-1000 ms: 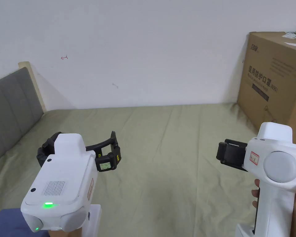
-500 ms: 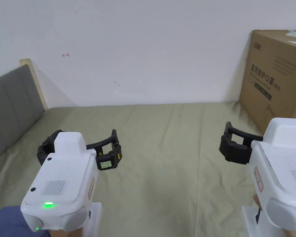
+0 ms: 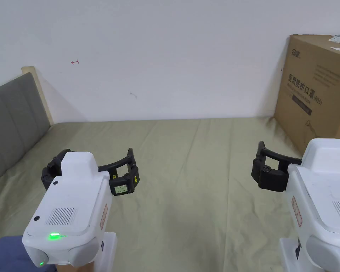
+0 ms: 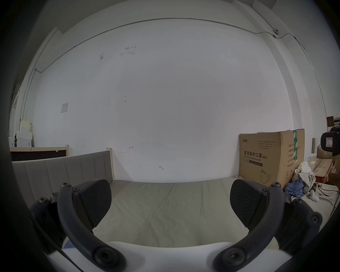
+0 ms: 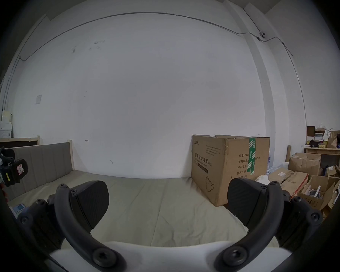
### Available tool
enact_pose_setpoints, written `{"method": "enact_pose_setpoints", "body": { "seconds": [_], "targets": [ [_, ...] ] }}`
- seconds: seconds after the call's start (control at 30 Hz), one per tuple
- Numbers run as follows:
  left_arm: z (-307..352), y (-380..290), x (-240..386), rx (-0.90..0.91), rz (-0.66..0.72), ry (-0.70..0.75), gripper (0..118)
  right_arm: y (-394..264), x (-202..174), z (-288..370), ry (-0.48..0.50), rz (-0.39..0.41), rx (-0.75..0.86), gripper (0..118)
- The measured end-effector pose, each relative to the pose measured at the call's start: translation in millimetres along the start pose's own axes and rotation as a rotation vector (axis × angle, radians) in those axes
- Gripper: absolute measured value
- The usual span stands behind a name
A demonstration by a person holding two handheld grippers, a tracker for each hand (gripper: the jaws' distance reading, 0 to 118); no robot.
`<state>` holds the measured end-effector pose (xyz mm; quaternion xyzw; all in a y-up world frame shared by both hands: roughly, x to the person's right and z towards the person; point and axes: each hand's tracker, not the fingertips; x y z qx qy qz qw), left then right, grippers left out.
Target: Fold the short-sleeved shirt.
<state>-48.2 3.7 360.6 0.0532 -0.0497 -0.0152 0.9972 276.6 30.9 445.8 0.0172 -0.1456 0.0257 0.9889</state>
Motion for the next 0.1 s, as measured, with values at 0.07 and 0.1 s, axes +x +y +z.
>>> {"method": "enact_pose_setpoints", "body": {
  "seconds": [0.07,0.1],
  "targets": [
    [0.0,0.1,0.1,0.001,0.0,-0.001,118,0.0,0.2,-0.1,0.004,-0.002,-0.002,118],
    [0.1,0.1,0.2,0.001,0.0,0.001,118,0.2,0.0,-0.4,0.006,-0.001,-0.003,118]
  ]
}}
